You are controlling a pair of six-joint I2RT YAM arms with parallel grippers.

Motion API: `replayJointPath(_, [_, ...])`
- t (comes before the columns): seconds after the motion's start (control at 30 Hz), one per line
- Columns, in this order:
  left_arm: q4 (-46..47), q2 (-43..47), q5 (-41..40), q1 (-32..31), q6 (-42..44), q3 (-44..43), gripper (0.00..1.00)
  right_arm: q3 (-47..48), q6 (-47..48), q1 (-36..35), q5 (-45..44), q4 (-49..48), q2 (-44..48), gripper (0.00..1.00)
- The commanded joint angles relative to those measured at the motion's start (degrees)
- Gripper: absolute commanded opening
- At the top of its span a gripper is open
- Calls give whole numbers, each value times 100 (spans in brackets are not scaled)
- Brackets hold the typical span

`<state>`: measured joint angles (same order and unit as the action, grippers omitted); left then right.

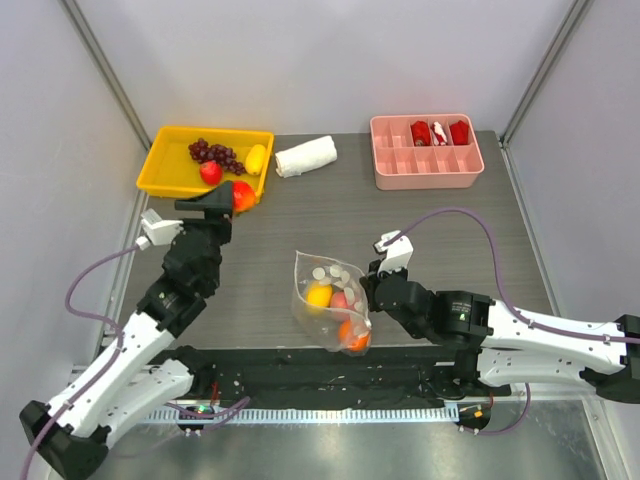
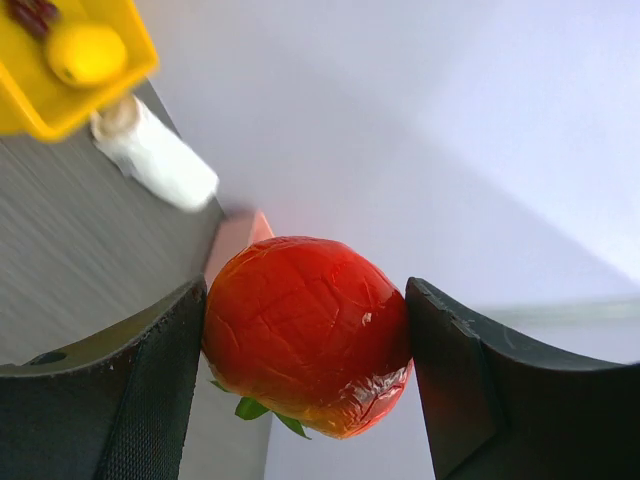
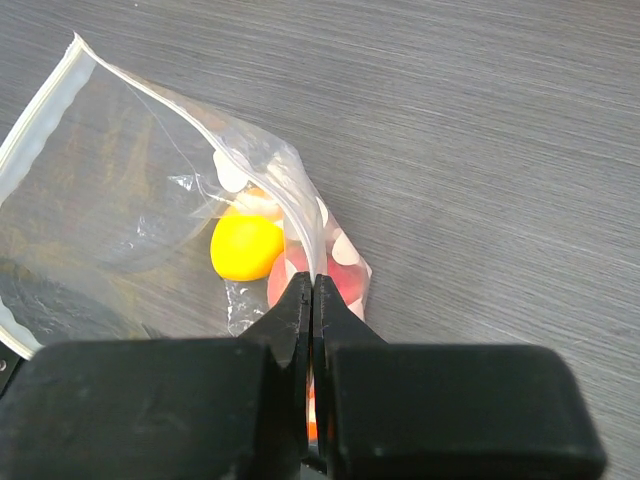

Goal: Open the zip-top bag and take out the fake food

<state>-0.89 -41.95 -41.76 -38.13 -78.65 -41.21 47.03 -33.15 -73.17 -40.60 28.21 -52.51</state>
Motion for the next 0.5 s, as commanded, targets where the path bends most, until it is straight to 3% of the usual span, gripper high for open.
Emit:
replayJointPath(0.0, [-342, -881, -97, 1024, -1054, -361, 1, 131, -104, 13, -27, -17, 39, 1])
replayJointPath(0.13, [834, -2042, 720, 2508, -1160, -553, 1, 210, -104, 4, -18, 80, 13, 1])
replayJointPath(0.37, [2179, -4643, 1379, 3795, -810, -1808, 1, 211, -157, 4, 122, 159, 83, 1])
replayJointPath(0.4, [2746, -4942, 1485, 4056, -601, -1942, 0, 202, -157, 4, 131, 185, 92, 1])
replayJointPath(0.47, [2822, -5862, 1828, 4392, -616, -2363, 0, 211, -166, 13, 88, 220, 101, 1])
